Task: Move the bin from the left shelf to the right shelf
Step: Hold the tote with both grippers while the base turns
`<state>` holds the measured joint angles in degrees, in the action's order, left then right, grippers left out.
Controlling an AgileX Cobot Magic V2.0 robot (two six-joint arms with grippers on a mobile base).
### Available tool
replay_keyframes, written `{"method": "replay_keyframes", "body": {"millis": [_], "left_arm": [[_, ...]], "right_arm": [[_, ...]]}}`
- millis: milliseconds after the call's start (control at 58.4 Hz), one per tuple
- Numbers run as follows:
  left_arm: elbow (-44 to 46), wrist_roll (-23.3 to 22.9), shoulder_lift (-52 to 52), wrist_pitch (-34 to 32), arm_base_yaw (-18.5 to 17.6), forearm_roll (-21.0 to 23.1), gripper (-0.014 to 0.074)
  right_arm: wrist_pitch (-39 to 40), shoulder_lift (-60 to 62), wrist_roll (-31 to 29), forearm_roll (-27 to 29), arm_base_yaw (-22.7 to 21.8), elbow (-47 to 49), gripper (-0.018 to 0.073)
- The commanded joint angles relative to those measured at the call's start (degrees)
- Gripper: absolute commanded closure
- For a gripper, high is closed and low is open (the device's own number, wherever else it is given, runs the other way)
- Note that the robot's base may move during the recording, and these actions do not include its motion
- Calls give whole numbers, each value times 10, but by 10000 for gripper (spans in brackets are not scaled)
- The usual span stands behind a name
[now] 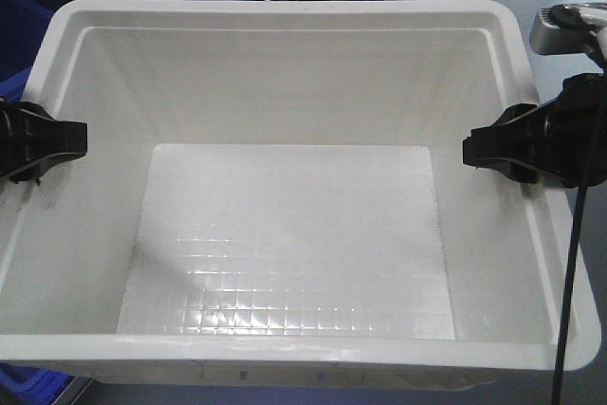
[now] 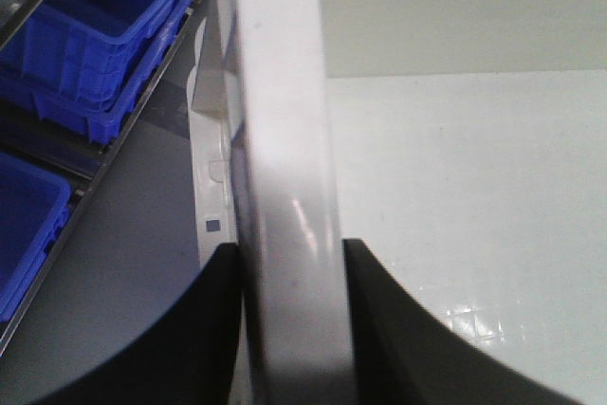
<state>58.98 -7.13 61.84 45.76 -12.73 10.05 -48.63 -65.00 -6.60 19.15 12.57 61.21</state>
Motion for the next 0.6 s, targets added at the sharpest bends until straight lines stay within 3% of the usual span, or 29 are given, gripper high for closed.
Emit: {"method": "replay_keyframes", "body": {"millis": [0, 582], "left_arm": [[23, 20, -20, -67, -4, 23, 596], [23, 20, -20, -67, -4, 23, 596]], "right_arm": [[53, 17, -19, 20, 0, 22, 564], [53, 17, -19, 20, 0, 22, 564]]}}
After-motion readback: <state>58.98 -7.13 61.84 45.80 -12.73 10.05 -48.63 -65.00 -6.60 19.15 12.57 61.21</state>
